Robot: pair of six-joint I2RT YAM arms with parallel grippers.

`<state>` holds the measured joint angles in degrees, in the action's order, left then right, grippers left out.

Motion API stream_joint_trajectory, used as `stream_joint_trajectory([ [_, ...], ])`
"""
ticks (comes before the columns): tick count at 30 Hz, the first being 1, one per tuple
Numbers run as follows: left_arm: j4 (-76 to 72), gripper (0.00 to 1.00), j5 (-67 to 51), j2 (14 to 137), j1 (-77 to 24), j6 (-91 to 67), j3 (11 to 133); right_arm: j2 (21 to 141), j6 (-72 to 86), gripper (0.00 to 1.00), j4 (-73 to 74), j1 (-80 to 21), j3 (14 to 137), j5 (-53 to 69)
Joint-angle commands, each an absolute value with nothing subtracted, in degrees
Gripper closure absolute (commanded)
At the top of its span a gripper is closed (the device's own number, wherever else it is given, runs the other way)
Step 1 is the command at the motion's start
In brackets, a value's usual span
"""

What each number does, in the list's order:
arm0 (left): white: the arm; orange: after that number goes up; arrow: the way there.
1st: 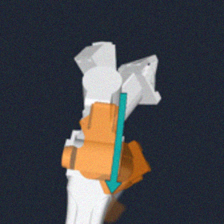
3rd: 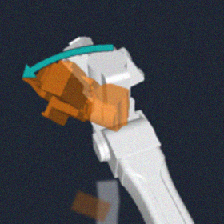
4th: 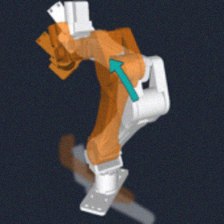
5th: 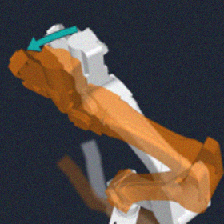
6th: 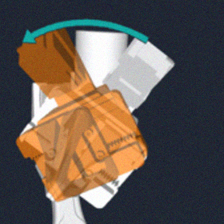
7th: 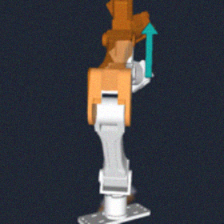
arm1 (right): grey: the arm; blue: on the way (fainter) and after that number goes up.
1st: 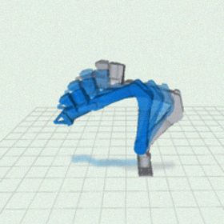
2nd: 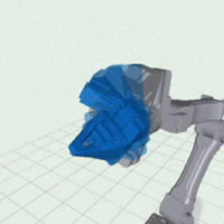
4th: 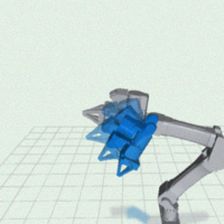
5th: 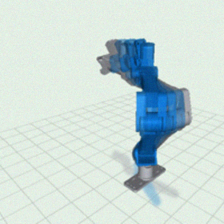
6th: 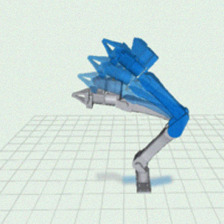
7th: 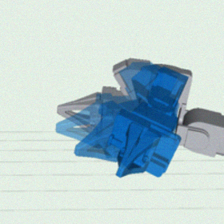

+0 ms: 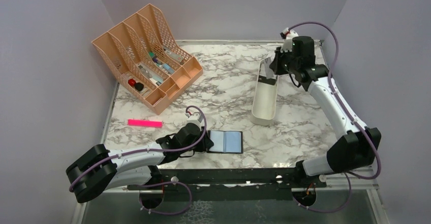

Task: Put the credit cards into the card holder
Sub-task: Pick up the credit card from the storage box, then insert the credit card into the card holder.

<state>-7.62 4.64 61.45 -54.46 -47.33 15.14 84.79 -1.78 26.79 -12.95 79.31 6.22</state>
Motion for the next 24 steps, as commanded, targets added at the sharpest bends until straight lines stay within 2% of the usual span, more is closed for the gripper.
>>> stream_joint_trajectory([
  [1, -7.4, 0.69, 5.0, 61.4, -54.7, -46.2, 15.6, 78.0, 26.7, 0.99, 31.5, -13.8, 73.4, 12.9],
  [4, -7.3, 0.69, 5.0, 60.9, -54.7, -45.9, 15.7, 76.0, 30.2, 0.99, 31.2, -16.2, 69.3, 17.4],
  [9, -6.0, 0.69, 5.2, 59.8, -54.6, -45.2, 16.0, 68.3, 42.9, 0.99, 27.9, -22.6, 60.6, 13.2],
  [15, -5.2, 0.69, 5.9, 59.3, -54.7, -44.5, 16.4, 63.4, 59.3, 0.99, 32.0, -29.0, 54.7, 11.3],
  [20, -4.2, 0.69, 6.2, 59.9, -54.7, -44.0, 17.1, 60.7, 64.2, 0.99, 22.0, -35.2, 43.9, 13.4],
  [24, -3.4, 0.72, 6.2, 60.6, -54.7, -44.1, 17.3, 61.9, 63.3, 0.99, 8.3, -39.3, 37.1, 18.0],
])
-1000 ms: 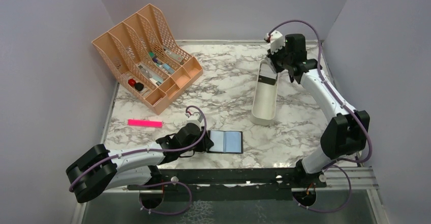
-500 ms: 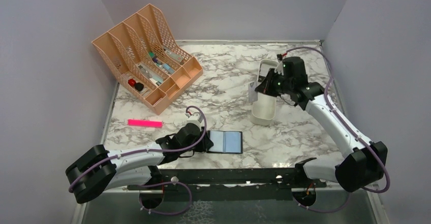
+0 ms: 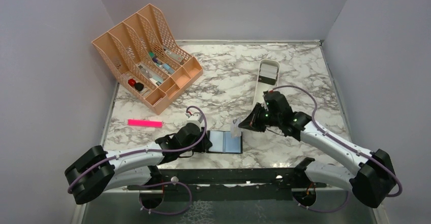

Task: Put the credit cards into the card holder
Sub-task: Insert the credit card into the card holder.

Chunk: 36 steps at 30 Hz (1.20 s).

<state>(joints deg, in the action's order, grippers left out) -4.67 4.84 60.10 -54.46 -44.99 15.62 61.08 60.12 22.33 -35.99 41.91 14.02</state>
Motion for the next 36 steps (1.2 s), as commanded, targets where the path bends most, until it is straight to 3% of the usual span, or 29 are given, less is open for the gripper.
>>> stream_joint_trajectory([
  [1, -3.2, 0.74, 6.1, 60.6, -54.7, -44.2, 17.5, 62.6, 63.2, 0.99, 6.2, -40.6, 36.1, 17.4],
  [5, -2.2, 0.79, 6.3, 60.4, -54.7, -44.5, 17.5, 66.1, 65.5, 0.99, 6.1, -44.2, 35.4, 12.3],
  [22, -0.4, 0.80, 6.0, 60.7, -54.7, -43.9, 17.4, 76.2, 66.3, 0.99, -0.1, -48.1, 32.3, 3.0],
  [36, 1.4, 0.83, 6.5, 59.7, -54.7, -42.8, 17.4, 70.9, 61.9, 0.99, -10.3, -48.1, 23.5, 1.7],
])
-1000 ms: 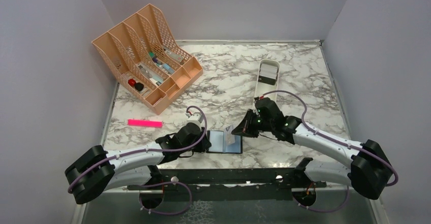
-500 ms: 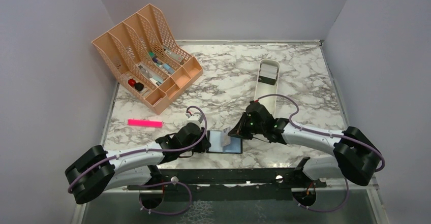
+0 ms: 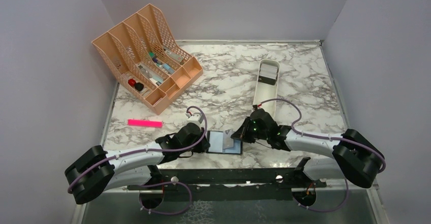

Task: Put the credit cards into the card holder
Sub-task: Insert the credit card into the card holder.

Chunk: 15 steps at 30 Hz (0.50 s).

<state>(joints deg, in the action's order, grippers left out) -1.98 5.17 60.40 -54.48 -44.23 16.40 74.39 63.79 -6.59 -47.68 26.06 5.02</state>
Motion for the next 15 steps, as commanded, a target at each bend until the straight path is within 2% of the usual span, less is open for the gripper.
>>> stream_joint_trajectory([
  [1, 1.4, 0.83, 6.6, 59.6, -54.7, -42.8, 17.3, 70.1, 61.8, 0.99, -11.1, -48.1, 22.6, 1.5],
  [15, 1.5, 0.82, 6.5, 59.9, -54.7, -43.3, 17.0, 70.2, 64.0, 0.99, -22.8, -48.1, 16.6, 6.6],
])
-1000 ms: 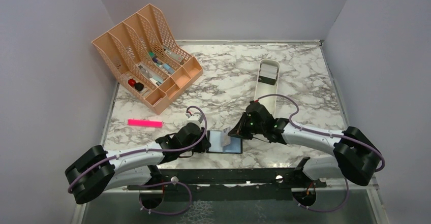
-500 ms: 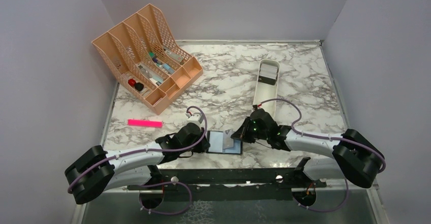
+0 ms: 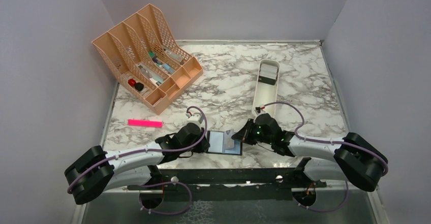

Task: Put the credit cards into the card holder
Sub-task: Insert the credit card into the card holder.

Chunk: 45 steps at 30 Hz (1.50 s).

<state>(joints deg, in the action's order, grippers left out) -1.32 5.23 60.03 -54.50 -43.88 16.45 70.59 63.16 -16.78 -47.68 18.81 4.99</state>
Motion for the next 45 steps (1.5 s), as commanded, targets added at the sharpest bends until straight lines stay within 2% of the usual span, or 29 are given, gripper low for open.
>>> stream_joint_trajectory([
  [1, 1.5, 0.82, 6.5, 59.9, -54.7, -43.3, 17.0, 69.9, 64.1, 0.99, -23.4, -48.1, 16.2, 6.9],
  [9, 1.2, 0.82, 6.5, 60.1, -54.7, -43.5, 17.0, 67.1, 64.3, 0.99, -24.3, -48.1, 14.6, 6.5],
  [32, 1.0, 0.81, 6.3, 60.2, -54.7, -43.8, 16.5, 71.5, 65.0, 0.99, -28.0, -48.1, 13.0, 7.3],
  [45, 0.4, 0.80, 6.2, 60.9, -54.7, -44.2, 16.3, 76.0, 68.1, 0.99, -39.5, -48.2, 9.7, 9.9],
])
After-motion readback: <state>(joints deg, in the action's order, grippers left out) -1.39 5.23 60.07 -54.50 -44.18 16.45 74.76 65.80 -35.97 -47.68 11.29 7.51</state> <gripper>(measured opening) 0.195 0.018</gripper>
